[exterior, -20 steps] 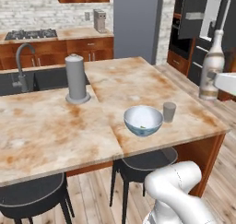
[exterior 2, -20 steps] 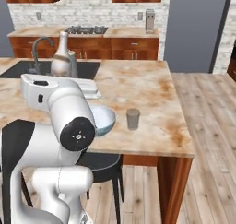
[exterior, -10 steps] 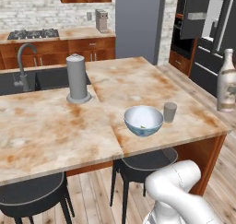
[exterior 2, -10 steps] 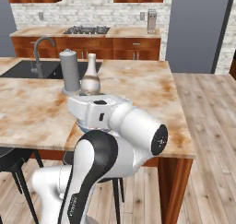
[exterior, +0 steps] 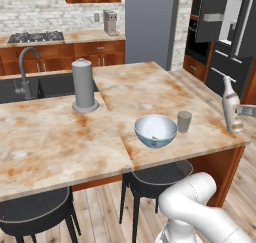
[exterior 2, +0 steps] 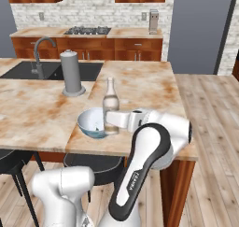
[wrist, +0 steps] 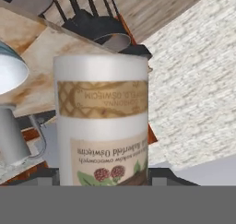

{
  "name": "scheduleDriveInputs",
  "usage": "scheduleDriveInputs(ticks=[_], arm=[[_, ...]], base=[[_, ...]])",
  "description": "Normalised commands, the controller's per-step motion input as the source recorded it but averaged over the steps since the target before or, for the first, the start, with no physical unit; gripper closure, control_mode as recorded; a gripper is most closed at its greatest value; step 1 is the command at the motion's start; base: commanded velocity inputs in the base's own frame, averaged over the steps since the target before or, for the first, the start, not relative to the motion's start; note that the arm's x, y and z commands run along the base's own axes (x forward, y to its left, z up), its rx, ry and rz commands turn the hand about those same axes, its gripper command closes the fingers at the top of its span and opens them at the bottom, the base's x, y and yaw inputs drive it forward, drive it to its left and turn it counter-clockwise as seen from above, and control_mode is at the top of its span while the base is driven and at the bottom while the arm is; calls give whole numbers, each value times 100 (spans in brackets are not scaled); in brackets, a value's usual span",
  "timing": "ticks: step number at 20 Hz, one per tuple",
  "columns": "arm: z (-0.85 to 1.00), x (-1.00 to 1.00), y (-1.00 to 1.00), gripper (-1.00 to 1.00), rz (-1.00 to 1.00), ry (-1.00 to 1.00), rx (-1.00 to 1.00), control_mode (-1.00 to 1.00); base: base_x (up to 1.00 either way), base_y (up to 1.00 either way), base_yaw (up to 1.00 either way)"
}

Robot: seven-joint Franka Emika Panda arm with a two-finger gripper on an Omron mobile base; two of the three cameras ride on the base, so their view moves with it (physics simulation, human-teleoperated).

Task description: There is a bowl on the dining counter. Grab a lemon wedge from the fridge and place it in the bowl. Then get the liquor bottle and glass cup from the cabinet and place them next to the bowl.

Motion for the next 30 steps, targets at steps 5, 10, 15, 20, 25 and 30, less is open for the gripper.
scheduleDriveInputs(ticks=[5,10,15,20,25,30], arm=[[-100,62,0,100,18,-30,-2,-100],[-85,53,0,100,5,-30,-1,-100],[-50,85,0,100,0,-17,-2,-100],[-75,90,0,100,2,-28,-4,-100],[46,18,-9,100,-2,13,-1,-100],[54,5,-10,100,-26,41,-3,-100]], base=[[0,0,0],[0,0,0],[0,0,0],[0,0,0],[0,0,0],[0,0,0]])
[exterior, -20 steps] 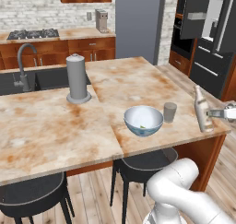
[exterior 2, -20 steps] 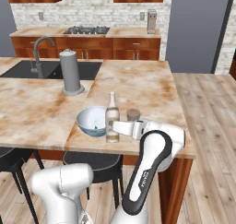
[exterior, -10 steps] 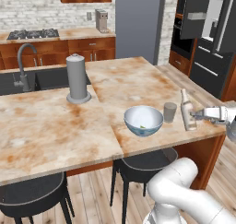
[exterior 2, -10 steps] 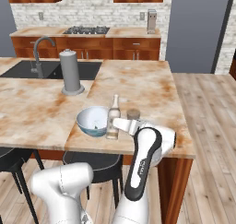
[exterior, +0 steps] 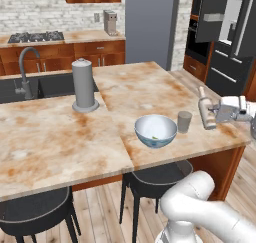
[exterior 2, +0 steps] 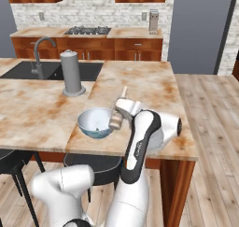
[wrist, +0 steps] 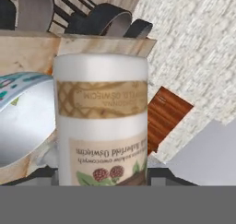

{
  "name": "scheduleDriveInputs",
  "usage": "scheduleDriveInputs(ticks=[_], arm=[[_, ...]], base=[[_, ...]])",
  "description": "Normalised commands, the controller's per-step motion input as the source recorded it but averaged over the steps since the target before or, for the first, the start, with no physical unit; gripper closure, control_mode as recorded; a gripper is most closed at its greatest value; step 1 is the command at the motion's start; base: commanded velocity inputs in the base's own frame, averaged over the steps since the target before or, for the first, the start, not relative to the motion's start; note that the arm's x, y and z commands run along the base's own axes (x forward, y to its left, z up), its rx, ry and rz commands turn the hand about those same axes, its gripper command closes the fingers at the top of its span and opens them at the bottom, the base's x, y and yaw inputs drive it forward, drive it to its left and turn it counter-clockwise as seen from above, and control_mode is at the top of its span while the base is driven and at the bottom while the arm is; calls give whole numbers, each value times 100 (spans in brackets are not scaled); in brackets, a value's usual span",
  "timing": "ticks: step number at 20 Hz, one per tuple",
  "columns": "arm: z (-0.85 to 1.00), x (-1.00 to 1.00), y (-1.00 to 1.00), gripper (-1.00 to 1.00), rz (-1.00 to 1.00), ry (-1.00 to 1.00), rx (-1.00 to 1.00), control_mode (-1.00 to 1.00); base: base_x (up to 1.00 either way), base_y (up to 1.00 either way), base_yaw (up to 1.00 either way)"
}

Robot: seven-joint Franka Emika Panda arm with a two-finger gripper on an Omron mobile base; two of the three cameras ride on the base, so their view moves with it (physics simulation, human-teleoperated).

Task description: There is a bowl on the dining counter. Grab a lemon wedge from the fridge and place it in the bowl. Then get the liquor bottle and glass cup from the cabinet and place them next to the bowl.

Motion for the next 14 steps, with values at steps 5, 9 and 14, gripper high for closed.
scheduleDriveInputs(ticks=[5,9,14], arm=[[67,-1,71,100,-19,23,-28,-100],[29,-4,100,100,-19,0,-56,-100],[21,0,100,100,-29,-5,-62,-100]], base=[[0,0,0],[0,0,0],[0,0,0]])
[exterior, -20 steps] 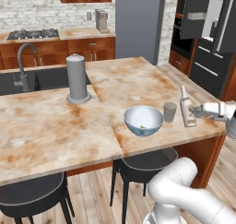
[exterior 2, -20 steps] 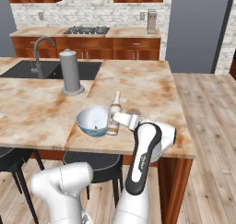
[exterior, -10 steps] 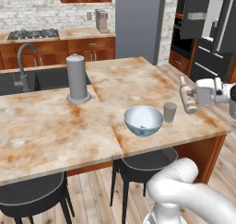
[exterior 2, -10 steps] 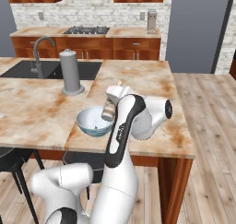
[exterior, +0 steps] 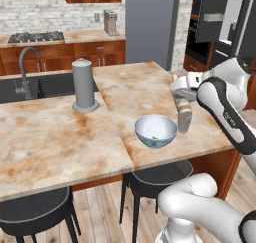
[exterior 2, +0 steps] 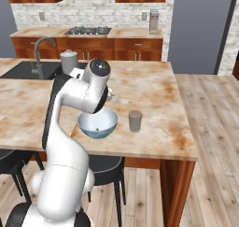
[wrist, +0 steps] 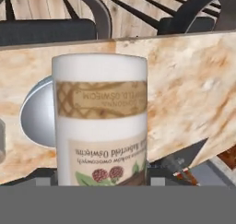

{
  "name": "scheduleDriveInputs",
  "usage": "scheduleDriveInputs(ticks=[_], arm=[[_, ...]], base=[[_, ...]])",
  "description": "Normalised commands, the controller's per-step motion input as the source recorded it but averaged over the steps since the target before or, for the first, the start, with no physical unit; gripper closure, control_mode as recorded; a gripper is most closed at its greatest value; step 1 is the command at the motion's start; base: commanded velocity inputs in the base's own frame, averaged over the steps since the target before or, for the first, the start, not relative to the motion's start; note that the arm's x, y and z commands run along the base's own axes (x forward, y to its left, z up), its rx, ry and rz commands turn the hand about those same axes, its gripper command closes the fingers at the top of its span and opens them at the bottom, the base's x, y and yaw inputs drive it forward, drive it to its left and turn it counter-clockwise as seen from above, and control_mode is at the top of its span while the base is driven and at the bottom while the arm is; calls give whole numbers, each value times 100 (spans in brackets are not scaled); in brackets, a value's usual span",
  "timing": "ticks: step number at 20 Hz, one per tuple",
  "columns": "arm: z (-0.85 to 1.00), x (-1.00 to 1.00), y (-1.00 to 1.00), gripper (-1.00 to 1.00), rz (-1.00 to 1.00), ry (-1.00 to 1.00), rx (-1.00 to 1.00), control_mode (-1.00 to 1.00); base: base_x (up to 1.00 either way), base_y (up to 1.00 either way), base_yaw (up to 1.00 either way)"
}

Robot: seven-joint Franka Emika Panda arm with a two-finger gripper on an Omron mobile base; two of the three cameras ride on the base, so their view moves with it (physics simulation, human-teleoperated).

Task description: There is a bowl on the dining counter. Grab a lemon wedge from the fridge and place it in the bowl. Then get the liquor bottle and glass cup from the cabinet and place them next to the bowl.

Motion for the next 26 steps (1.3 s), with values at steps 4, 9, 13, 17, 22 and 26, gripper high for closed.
scheduleDriveInputs(ticks=[4,9,13,17,22,26], arm=[[34,0,100,100,-34,-7,-54,-100],[-21,-6,100,100,-43,-13,-38,-100],[-32,0,86,100,-50,-32,-28,-100],[-32,-9,35,100,-38,-39,-21,-100],[-61,-21,-13,100,-14,-32,-15,-100],[-95,-23,0,100,4,-24,-10,-100]], base=[[0,0,0],[0,0,0],[0,0,0],[0,0,0],[0,0,0],[0,0,0]])
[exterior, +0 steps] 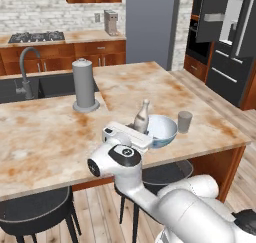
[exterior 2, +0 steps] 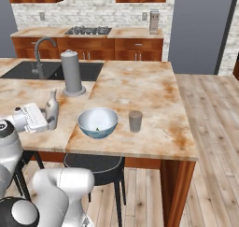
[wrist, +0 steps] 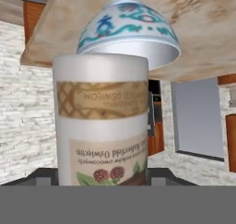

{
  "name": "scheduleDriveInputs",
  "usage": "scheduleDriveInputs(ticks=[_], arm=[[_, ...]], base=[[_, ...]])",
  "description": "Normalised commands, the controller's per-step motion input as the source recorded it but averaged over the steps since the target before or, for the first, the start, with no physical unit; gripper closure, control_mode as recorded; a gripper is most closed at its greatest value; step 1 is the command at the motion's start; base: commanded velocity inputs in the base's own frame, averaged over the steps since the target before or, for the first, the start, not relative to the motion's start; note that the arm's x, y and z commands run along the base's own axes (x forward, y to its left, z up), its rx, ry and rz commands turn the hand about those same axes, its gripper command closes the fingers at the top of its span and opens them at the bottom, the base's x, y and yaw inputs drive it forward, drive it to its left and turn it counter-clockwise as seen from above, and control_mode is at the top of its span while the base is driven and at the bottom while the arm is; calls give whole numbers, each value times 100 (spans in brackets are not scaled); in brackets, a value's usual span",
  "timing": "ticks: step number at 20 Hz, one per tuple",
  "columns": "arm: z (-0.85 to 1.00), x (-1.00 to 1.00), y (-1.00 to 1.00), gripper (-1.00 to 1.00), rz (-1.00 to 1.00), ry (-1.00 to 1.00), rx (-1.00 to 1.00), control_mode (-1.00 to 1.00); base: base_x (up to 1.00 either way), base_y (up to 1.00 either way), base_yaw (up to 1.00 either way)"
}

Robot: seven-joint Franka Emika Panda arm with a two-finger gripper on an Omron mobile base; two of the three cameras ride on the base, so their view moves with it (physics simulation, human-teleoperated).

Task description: There is a bowl on the dining counter. Grab a lemon wedge from the fridge and place it in the bowl. Then get the liquor bottle and glass cup from the cabinet and place them next to the bowl.

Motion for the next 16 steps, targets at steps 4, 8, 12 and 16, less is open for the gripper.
scheduleDriveInputs(ticks=[4,8,12,16], arm=[[-73,0,-1,100,11,-39,-4,-100],[-49,50,-3,100,1,-39,0,-100],[-40,75,0,100,-6,-19,0,-100],[-39,42,11,100,-29,3,-1,-100]], base=[[0,0,0],[0,0,0],[0,0,0],[0,0,0]])
